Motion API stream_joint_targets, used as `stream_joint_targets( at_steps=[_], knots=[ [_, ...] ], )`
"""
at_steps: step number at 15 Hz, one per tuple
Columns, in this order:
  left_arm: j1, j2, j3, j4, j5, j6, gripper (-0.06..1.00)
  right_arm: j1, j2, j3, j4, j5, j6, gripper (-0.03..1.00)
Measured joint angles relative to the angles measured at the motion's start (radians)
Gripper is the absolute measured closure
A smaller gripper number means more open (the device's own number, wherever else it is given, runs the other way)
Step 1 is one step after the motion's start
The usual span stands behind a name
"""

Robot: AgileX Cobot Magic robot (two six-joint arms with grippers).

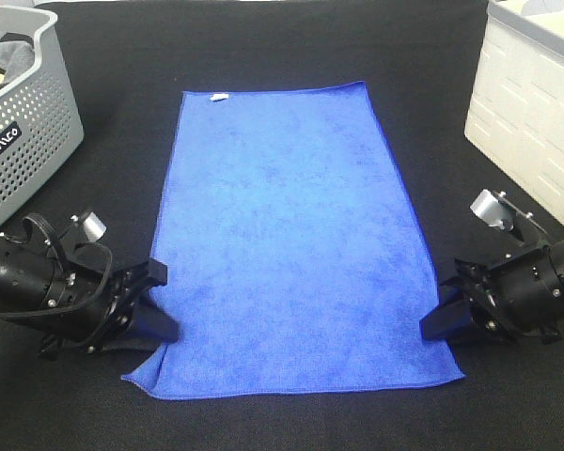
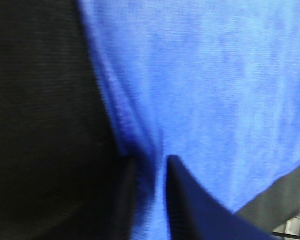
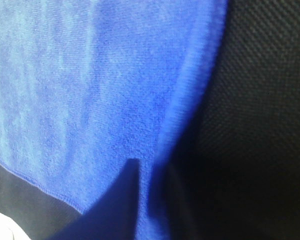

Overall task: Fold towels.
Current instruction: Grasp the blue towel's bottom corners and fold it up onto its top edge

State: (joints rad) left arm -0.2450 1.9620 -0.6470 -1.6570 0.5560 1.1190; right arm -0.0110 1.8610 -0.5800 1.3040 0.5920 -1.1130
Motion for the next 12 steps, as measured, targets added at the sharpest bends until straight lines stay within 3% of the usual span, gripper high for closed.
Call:
stream_joint_targets(
  at_steps=[1,2,4,7,9,12],
  knots=[
    [0.000,0.003,0.000,0.008,-0.010,-0.003,0.88,0.000,0.000,0.000,0.006,-0.002,0.015,0.92],
    [0.000,0.003,0.000,0.013,-0.012,-0.003,0.93,0.000,0.000,0.000,0.008,-0.002,0.025,0.97],
    [0.000,-0.005,0.000,0.049,-0.012,-0.029,0.94,0.000,-0.005,0.000,0.002,0.007,0.051,0.97],
    [0.000,-0.105,0.001,0.257,-0.027,-0.178,0.94,0.000,-0.085,0.001,-0.079,0.034,0.154,0.97],
    [0.000,-0.155,0.002,0.392,-0.017,-0.285,0.94,0.000,-0.148,0.008,-0.195,0.068,0.278,0.97],
    [-0.001,-0.252,0.027,0.539,0.027,-0.408,0.94,0.000,-0.189,0.072,-0.233,0.076,0.313,0.97]
  ],
)
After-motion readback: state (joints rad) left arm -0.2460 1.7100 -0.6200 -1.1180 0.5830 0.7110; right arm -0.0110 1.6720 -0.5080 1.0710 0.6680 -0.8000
